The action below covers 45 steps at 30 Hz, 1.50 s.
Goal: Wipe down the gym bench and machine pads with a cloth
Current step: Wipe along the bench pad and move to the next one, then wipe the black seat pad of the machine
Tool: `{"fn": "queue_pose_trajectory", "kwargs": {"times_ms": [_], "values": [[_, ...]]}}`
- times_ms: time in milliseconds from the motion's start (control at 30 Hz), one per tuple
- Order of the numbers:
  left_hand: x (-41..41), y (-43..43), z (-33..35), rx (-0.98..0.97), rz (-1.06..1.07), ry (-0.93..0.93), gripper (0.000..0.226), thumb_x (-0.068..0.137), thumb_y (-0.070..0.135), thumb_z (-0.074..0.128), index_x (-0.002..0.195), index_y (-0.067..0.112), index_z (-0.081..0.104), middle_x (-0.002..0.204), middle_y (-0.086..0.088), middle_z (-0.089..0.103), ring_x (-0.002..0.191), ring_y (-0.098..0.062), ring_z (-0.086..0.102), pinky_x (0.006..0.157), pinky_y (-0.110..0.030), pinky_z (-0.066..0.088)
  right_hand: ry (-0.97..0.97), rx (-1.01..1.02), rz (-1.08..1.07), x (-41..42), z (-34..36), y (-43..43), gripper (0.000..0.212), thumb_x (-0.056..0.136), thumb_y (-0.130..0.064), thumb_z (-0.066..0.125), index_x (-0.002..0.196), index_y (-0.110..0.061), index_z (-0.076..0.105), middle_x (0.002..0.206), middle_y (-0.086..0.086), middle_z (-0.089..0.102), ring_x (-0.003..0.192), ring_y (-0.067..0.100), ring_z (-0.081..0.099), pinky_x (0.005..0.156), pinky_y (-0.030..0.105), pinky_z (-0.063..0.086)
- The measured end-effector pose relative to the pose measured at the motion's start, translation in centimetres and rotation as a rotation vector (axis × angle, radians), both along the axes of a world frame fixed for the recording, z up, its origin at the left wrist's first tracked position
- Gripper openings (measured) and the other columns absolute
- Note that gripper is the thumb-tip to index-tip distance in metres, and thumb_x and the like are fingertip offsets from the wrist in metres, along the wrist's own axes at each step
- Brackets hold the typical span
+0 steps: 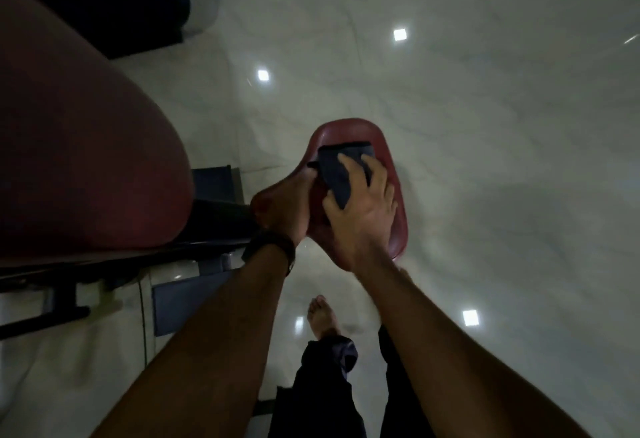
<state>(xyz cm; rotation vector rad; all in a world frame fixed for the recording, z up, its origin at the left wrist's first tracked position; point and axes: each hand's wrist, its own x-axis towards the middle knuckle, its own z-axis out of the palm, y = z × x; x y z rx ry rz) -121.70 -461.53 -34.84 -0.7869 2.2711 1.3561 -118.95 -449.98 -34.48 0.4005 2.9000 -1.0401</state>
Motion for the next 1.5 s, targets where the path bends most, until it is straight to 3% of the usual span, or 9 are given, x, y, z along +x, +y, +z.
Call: {"fn": "queue_pose_trajectory", "kwargs": {"times_ms": [100,267,433,567,700,867,967,1067,1500], "values": [[-1.4,4.4,7.0,0.457,-0.078,-0.004,0.029,0.105,0.042,0.047,0.115,0.023,0.067,0.102,0.004,0.07,0.085,-0.008,0.066,0.07,-0.021,0.05,0.114,-0.07,-0.076,-1.0,4.0,3.2,0.071,0.077,-0.022,0.078,0.143,-0.029,0.051,0.152,0.005,0.039,0.122,0.032,0.05,0.101,0.049,0.046],[-4.1,11.5,14.5,0.556,-0.163,0.193,0.03,0.1,0.016,0.062,0.129,0.008,0.063,0.119,-0.014,0.072,0.106,-0.026,0.07,0.09,-0.035,0.058,0.185,-0.244,-0.003,-2.6,11.4,10.6,0.071,0.075,-0.026,0.069,0.144,-0.022,0.052,0.155,0.007,0.033,0.129,0.025,0.044,0.107,0.033,0.038],[-6.4,20.3,21.2,0.57,-0.31,0.246,0.029,0.102,0.027,0.06,0.129,0.015,0.064,0.118,-0.009,0.074,0.109,-0.028,0.07,0.093,-0.044,0.058,0.32,-0.769,-0.376,-3.7,19.9,20.4,0.043,0.097,-0.028,0.06,0.139,-0.026,0.047,0.144,-0.004,0.042,0.121,-0.002,0.051,0.094,0.02,0.048],[-5.5,31.3,27.2,0.591,-0.544,0.285,0.029,0.099,0.037,0.063,0.123,0.02,0.066,0.112,-0.002,0.076,0.104,-0.023,0.072,0.092,-0.044,0.057,0.213,-0.896,-0.569,-2.2,25.9,30.4,0.039,0.104,-0.049,0.047,0.132,-0.023,0.051,0.127,0.001,0.06,0.106,0.015,0.06,0.079,0.031,0.05],[-2.9,44.0,32.6,0.525,-0.813,0.387,0.05,0.08,0.06,0.064,0.117,0.027,0.064,0.113,0.0,0.073,0.104,-0.021,0.07,0.094,-0.049,0.057,0.415,-0.932,-0.73,2.8,30.8,40.6,0.027,0.104,-0.049,0.049,0.117,-0.025,0.051,0.116,-0.002,0.064,0.101,0.014,0.064,0.078,0.032,0.055],[4.4,59.0,38.0,0.607,-1.077,0.465,0.04,0.085,0.052,0.063,0.111,0.022,0.058,0.113,-0.002,0.069,0.105,-0.02,0.066,0.095,-0.048,0.054,0.739,-0.771,-0.963,12.3,35.6,52.8,0.028,0.104,-0.039,0.053,0.123,-0.02,0.047,0.113,-0.005,0.063,0.097,0.007,0.064,0.069,0.019,0.054],[10.1,66.5,39.7,0.754,-1.19,0.422,0.027,0.091,0.042,0.065,0.107,0.021,0.057,0.112,-0.005,0.07,0.104,-0.021,0.068,0.094,-0.049,0.056,0.838,-0.637,-1.082,18.9,38.6,58.6,0.033,0.104,-0.041,0.053,0.129,-0.021,0.045,0.118,-0.005,0.061,0.105,0.01,0.061,0.085,0.029,0.054],[17.3,73.6,41.4,0.88,-1.351,0.389,0.02,0.099,0.035,0.062,0.11,0.018,0.056,0.11,-0.005,0.069,0.101,-0.021,0.067,0.086,-0.042,0.057,0.971,-0.523,-1.23,26.4,40.7,63.6,0.031,0.105,-0.039,0.052,0.128,-0.02,0.045,0.117,-0.003,0.061,0.103,0.01,0.061,0.081,0.028,0.053],[44.3,87.7,46.1,1.247,-2.057,0.135,0.019,0.103,0.037,0.057,0.107,0.018,0.058,0.106,-0.006,0.069,0.099,-0.025,0.068,0.091,-0.052,0.056,1.231,0.07,-1.926,51.2,45.5,69.0,0.031,0.102,-0.047,0.051,0.119,-0.021,0.048,0.119,0.006,0.061,0.106,0.02,0.064,0.091,0.044,0.058]]}}
